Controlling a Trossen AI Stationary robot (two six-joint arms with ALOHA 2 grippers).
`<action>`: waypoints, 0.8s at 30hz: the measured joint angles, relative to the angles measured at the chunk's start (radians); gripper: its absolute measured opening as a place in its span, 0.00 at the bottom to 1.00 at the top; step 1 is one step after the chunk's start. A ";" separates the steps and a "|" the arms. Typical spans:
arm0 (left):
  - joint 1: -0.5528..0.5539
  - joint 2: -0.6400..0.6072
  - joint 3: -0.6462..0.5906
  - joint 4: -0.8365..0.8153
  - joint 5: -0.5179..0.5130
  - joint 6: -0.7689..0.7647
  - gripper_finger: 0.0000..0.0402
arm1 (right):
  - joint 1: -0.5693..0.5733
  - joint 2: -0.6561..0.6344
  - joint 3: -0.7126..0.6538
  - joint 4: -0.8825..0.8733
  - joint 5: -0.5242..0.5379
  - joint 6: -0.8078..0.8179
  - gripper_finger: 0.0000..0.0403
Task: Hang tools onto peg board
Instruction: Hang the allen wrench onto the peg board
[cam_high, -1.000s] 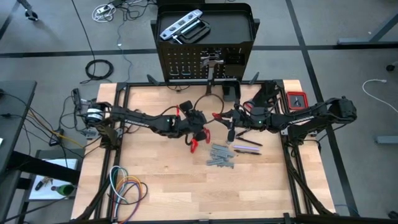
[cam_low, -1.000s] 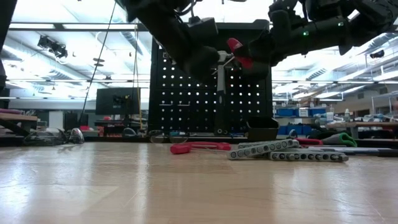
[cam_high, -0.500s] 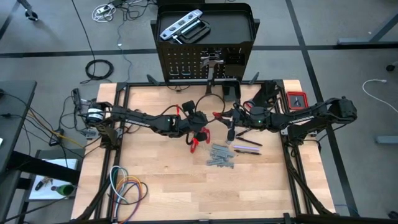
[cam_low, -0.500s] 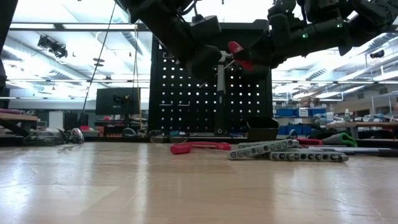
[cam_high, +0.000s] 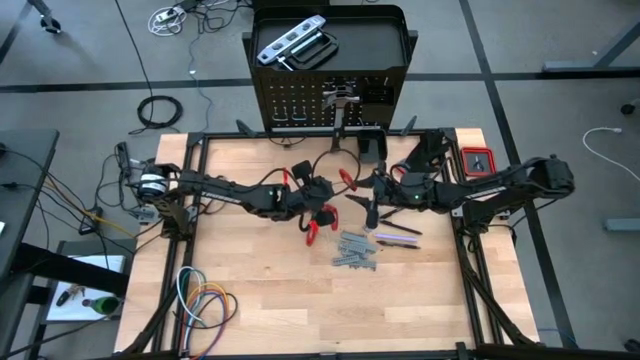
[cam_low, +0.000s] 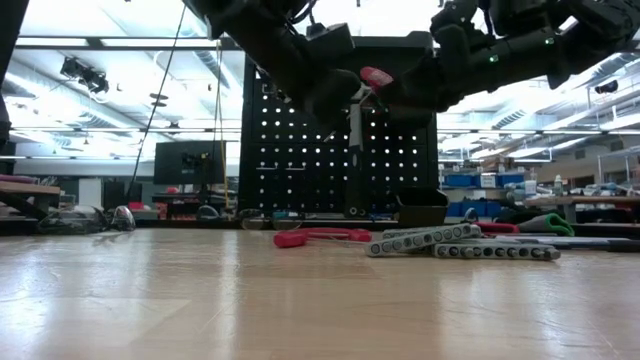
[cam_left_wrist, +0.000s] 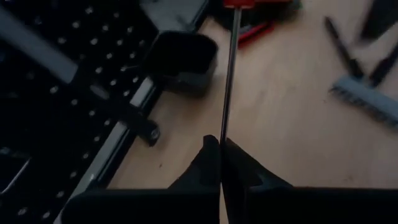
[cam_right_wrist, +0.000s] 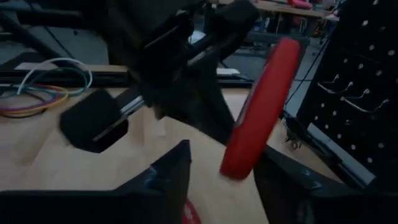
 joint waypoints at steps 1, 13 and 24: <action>0.003 -0.001 -0.020 0.002 -0.022 0.000 0.00 | 0.000 -0.013 0.000 -0.017 0.019 -0.001 0.48; 0.215 -0.279 -0.475 0.450 0.067 -0.104 0.00 | -0.011 -0.141 0.000 -0.203 0.196 0.015 0.59; 0.502 -0.416 -0.459 0.586 0.278 -0.155 0.00 | -0.015 -0.024 0.000 -0.084 0.121 0.023 0.58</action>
